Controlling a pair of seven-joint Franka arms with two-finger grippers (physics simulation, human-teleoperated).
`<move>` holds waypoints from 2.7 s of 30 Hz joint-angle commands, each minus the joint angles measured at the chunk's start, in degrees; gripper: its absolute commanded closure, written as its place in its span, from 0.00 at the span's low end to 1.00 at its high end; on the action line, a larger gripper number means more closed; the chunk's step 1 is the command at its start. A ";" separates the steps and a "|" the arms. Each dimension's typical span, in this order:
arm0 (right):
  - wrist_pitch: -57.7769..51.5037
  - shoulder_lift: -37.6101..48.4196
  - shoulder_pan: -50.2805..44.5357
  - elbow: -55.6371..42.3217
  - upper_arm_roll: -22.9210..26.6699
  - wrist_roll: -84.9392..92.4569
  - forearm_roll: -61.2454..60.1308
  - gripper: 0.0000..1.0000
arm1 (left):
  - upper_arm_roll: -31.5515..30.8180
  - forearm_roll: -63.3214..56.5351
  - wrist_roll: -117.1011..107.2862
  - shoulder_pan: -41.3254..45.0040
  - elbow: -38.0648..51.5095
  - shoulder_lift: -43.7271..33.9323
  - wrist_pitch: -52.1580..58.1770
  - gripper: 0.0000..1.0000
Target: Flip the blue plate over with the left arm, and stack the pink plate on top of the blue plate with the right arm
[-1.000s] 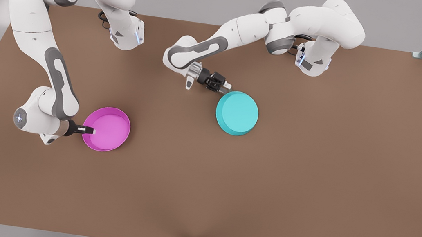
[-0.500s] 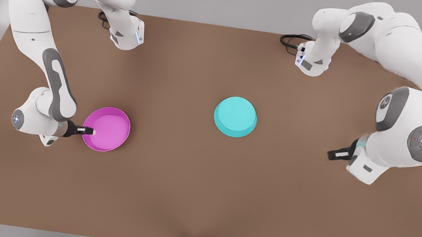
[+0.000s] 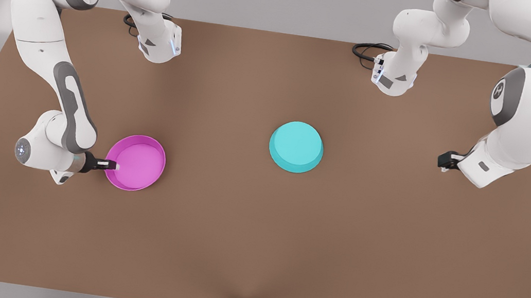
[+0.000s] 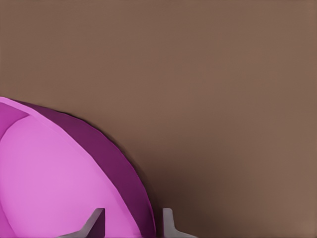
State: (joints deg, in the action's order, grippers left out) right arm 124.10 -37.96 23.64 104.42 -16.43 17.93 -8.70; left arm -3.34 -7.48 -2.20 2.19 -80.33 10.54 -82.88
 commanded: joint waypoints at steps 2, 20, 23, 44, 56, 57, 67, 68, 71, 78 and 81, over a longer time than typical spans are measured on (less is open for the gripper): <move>0.00 0.00 0.00 -0.01 0.00 0.00 0.00 0.47 | 0.00 0.27 0.00 0.01 0.00 0.00 0.00 0.00; 0.00 -0.71 0.09 -0.97 0.00 1.67 0.00 0.70 | 0.00 0.27 0.00 0.10 0.09 0.18 0.18 0.00; 0.00 -0.71 0.09 -0.97 0.00 1.67 0.00 0.70 | 0.00 0.27 0.00 0.10 0.09 0.18 0.18 0.00; -2.20 -0.80 -0.26 -2.91 -0.09 2.37 -0.09 0.79 | 0.00 0.27 -0.18 0.10 0.09 0.18 0.18 0.00; -5.36 -0.53 -3.60 -5.46 -4.75 4.22 -1.41 0.79 | -0.09 0.18 -0.18 0.10 0.09 0.09 0.26 0.00; -5.27 -0.62 -4.39 -5.63 -4.75 4.22 -1.49 0.79 | -0.09 0.18 -0.09 0.10 0.09 0.09 0.26 0.00; -5.01 -0.36 -13.27 -6.42 -6.50 3.25 -4.92 0.79 | -0.09 0.18 -0.18 0.10 0.09 0.09 0.26 0.00; -4.92 -0.36 -13.62 -6.42 -7.12 2.47 -5.01 0.79 | -0.09 0.18 -0.18 0.10 0.09 0.09 0.26 0.00; -4.83 -0.18 -15.55 -6.42 -7.82 1.49 -5.10 0.79 | -0.09 0.18 -0.18 0.10 0.09 0.09 0.26 0.00; -4.66 0.17 -22.94 -8.97 -7.74 -3.51 -7.30 0.79 | -0.09 0.18 -0.18 0.10 0.09 0.00 0.26 0.00; -4.57 0.17 -25.57 -10.37 -7.65 -6.06 -8.09 0.79 | -0.09 0.18 -0.18 0.10 0.09 0.00 0.35 0.00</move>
State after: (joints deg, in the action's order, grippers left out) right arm 119.62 -37.78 -2.70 93.89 -24.08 11.42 -17.48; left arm -3.43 -7.29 -2.37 2.28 -80.24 10.55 -82.61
